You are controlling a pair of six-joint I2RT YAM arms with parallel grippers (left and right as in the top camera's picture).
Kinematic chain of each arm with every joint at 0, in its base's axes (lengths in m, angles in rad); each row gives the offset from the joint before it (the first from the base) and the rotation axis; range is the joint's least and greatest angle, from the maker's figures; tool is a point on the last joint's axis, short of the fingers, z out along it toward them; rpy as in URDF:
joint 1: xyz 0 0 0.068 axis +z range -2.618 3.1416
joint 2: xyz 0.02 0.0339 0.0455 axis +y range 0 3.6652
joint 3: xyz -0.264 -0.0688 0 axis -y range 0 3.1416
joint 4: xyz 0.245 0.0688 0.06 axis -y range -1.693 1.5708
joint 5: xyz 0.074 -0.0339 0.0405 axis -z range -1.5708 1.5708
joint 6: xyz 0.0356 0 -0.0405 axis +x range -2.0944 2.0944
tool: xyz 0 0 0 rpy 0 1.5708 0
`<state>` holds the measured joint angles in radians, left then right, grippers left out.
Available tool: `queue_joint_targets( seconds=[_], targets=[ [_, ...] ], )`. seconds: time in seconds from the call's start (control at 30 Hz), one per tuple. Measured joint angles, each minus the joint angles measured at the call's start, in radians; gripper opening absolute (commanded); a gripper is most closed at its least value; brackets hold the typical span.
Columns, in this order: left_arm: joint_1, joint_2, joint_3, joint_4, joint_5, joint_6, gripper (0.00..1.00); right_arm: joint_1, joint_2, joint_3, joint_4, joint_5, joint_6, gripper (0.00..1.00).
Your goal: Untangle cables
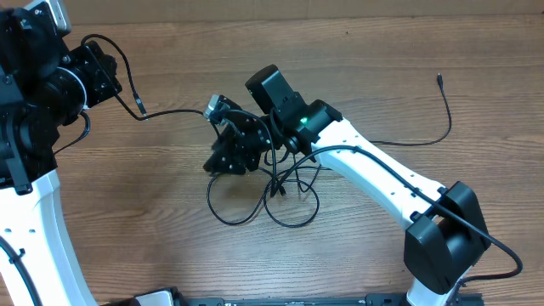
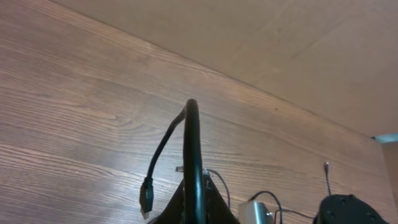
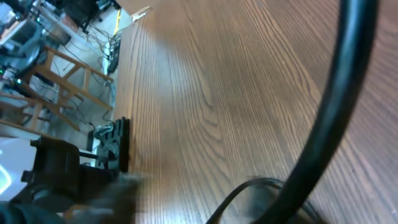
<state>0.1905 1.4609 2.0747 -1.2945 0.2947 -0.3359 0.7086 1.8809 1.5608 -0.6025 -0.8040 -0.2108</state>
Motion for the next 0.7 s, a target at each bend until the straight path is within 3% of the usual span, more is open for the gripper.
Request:
queue_joint_targets(
  seconds=[0.17, 0.2, 0.23, 0.27, 0.3, 0.6, 0.7],
  targets=[
    [0.0, 0.0, 0.0, 0.0, 0.01, -0.002, 0.05, 0.0, 0.0, -0.002, 0.008, 0.001, 0.021, 0.04],
    [0.0, 0.0, 0.0, 0.0, 0.01, -0.002, 0.12, 0.0, 0.0, -0.002, 0.008, 0.002, 0.023, 0.04],
    [0.0, 0.0, 0.0, 0.0, 0.01, -0.001, 0.31, 0.0, 0.0, -0.002, 0.008, 0.005, 0.024, 0.04],
    [0.0, 0.0, 0.0, 0.0, 0.01, -0.003, 0.73, 0.0, 0.0, -0.002, 0.008, 0.01, 0.026, 0.04],
    [0.0, 0.0, 0.0, 0.0, 0.009, -0.002, 1.0, 0.0, 0.0, -0.002, 0.008, 0.019, 0.027, 0.04],
    [0.0, 0.0, 0.0, -0.019, 0.009, 0.034, 1.0, 0.0, 0.0, -0.002, 0.008, 0.1, 0.064, 0.04],
    [0.0, 0.0, 0.0, -0.056, 0.003, 0.082, 1.0, 0.0, 0.0, 0.014, -0.035, 0.217, 0.115, 0.04]
  ],
)
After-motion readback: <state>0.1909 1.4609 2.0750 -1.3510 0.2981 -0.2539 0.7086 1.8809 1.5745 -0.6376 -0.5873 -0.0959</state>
